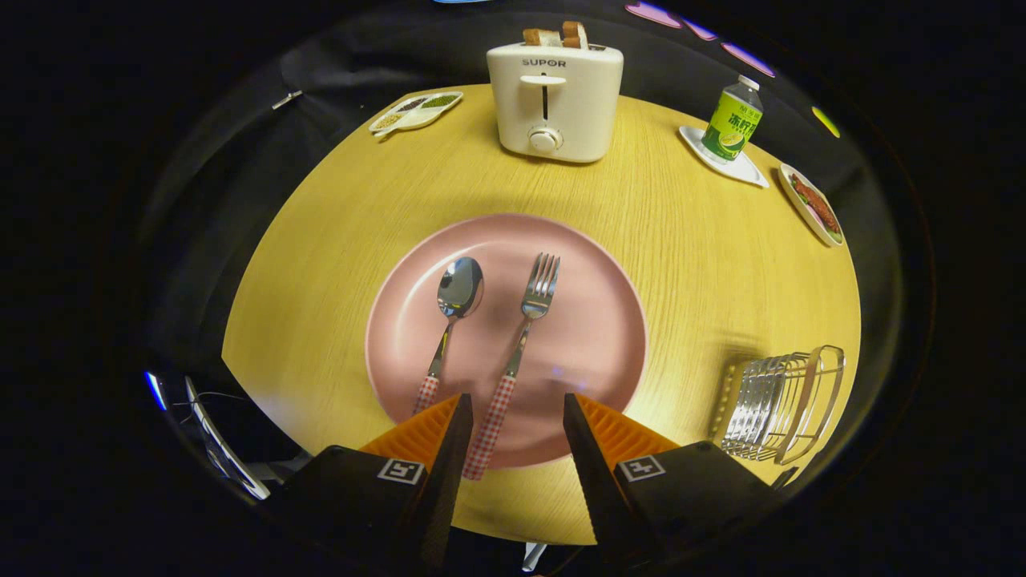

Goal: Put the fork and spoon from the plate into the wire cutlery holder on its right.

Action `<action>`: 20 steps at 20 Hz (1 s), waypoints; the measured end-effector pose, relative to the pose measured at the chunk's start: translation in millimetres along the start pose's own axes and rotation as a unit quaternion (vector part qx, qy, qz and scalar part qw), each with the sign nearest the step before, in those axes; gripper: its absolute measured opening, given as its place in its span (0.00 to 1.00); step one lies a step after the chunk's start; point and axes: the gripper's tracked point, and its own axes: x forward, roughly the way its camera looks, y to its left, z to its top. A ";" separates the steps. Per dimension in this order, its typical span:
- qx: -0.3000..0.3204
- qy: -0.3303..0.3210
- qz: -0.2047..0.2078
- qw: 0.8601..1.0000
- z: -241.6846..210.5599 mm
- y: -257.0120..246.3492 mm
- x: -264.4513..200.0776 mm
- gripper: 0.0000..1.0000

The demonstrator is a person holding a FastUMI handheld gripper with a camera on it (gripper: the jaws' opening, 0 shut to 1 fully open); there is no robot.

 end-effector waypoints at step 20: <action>0.044 0.026 0.075 0.996 -4.4 -15.3 -22.5 0.12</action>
